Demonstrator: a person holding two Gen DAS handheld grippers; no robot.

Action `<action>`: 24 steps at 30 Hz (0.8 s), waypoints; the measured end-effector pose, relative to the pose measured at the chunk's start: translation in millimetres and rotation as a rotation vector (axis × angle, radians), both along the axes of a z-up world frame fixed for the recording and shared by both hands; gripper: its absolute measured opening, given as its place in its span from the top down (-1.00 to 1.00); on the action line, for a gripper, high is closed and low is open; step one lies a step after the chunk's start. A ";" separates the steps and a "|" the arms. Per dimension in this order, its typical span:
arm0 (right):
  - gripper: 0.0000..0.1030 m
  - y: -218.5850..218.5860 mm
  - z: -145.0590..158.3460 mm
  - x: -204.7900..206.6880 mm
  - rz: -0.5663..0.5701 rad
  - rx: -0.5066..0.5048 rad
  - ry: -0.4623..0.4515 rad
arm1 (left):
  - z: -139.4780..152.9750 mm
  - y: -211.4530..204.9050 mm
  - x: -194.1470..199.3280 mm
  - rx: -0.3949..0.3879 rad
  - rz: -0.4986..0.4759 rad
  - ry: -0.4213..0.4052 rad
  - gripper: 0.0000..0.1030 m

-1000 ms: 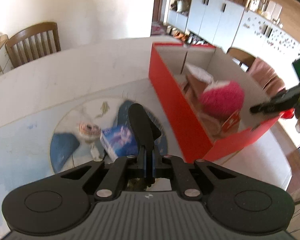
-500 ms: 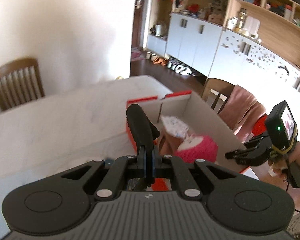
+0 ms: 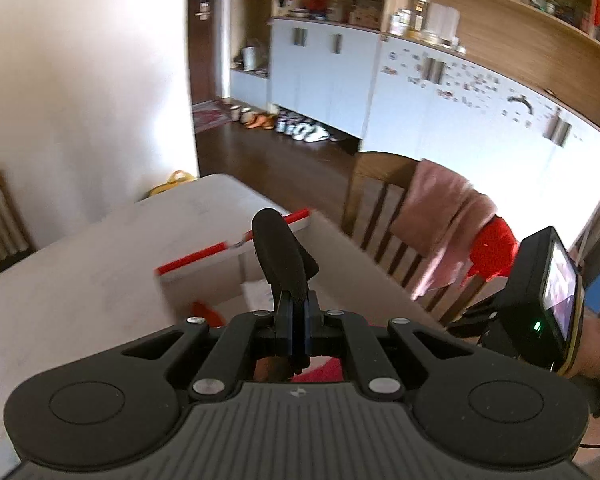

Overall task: Organize objects
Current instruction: 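Carry the black mesh item into the box and open the left gripper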

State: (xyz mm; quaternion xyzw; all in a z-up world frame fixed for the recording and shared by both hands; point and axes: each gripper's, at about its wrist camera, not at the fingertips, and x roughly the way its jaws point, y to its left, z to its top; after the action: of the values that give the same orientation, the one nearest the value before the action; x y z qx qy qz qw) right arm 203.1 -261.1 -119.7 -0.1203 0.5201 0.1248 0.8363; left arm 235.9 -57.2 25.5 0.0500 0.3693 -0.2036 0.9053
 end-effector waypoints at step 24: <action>0.90 -6.0 -1.2 2.7 -0.009 0.037 0.017 | -78.5 -55.6 100.2 0.037 -0.065 0.190 0.92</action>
State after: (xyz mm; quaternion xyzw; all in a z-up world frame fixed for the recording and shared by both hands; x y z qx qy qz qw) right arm 205.8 -267.1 -120.9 -0.1015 0.5251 0.1317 0.8346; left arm 336.1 -112.8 -53.0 0.0593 0.4555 -0.2297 0.8581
